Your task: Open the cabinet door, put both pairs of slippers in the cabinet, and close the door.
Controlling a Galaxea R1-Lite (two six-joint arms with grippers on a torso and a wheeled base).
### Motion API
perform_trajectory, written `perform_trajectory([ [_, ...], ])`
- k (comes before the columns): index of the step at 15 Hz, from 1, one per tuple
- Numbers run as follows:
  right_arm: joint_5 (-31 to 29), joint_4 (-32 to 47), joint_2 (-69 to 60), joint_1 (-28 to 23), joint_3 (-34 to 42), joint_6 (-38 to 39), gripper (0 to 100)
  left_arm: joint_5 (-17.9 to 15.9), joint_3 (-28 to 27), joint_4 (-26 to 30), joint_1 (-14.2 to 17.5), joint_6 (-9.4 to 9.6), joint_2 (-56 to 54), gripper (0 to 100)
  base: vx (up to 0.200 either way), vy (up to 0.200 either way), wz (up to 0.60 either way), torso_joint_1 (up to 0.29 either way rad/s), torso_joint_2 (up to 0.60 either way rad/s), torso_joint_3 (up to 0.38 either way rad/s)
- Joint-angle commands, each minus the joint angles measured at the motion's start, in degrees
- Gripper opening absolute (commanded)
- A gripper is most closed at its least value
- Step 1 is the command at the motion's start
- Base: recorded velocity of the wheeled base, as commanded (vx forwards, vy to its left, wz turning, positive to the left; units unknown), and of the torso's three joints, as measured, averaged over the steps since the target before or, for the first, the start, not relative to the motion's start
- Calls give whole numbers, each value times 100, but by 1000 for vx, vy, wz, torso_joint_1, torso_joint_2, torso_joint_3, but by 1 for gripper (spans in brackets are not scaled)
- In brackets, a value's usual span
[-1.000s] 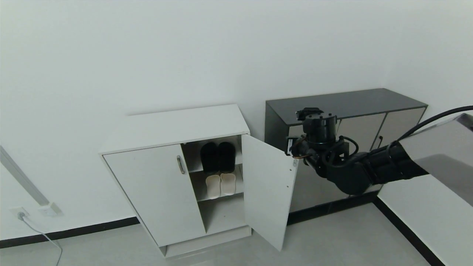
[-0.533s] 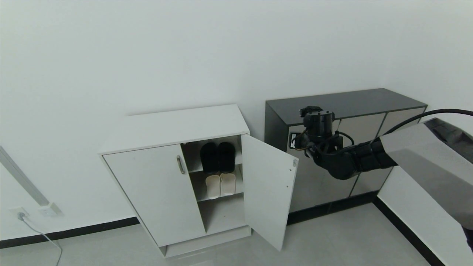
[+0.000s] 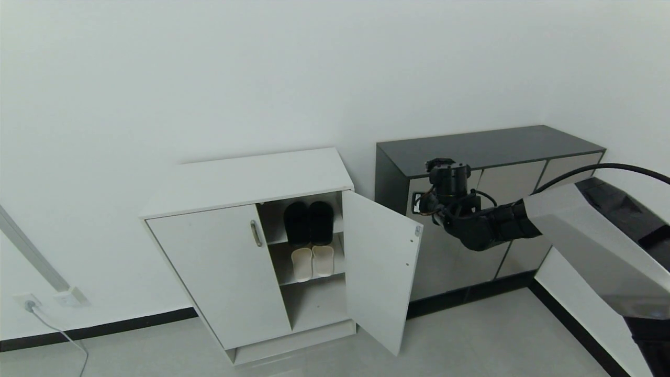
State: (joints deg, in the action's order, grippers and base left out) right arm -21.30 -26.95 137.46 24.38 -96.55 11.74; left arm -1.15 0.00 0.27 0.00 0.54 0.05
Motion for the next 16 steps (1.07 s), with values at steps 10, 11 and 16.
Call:
perform_trajectory([
  [10,73,173,475,-109,-321,92,0,0,0,0,0,-10,4,0,0,0,0,0,0,0],
  [11,82,173,492,-109,-321,92,0,0,0,0,0,-10,4,0,0,0,0,0,0,0],
  [16,82,190,519,-47,-312,162,0,0,-9,0,0,-10,4,0,0,0,0,0,0,0],
])
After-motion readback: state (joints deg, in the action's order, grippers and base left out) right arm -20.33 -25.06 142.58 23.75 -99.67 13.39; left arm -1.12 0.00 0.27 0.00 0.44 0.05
